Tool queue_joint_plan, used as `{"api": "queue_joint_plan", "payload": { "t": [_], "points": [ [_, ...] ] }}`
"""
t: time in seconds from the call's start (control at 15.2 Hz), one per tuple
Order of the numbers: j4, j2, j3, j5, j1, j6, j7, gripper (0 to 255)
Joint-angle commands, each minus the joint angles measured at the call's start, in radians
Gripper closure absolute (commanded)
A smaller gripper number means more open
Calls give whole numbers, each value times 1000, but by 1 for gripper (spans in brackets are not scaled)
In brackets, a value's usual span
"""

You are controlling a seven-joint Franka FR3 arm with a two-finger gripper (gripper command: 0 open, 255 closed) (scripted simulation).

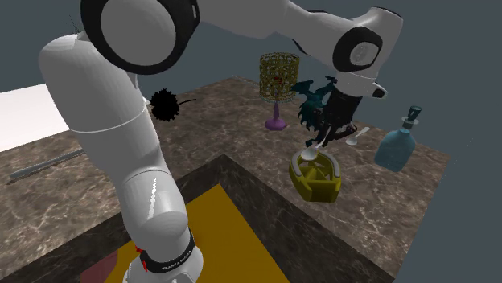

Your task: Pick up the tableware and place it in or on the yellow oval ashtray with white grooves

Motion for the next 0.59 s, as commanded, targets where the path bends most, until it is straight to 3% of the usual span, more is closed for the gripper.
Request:
{"api": "queue_joint_plan", "payload": {
  "t": [0.0, 0.53],
  "points": [
    [-15, 8, -3, 0, -2, 22, -8, 255],
    [-87, 41, -3, 7, -2, 126, -20, 255]
  ]
}}
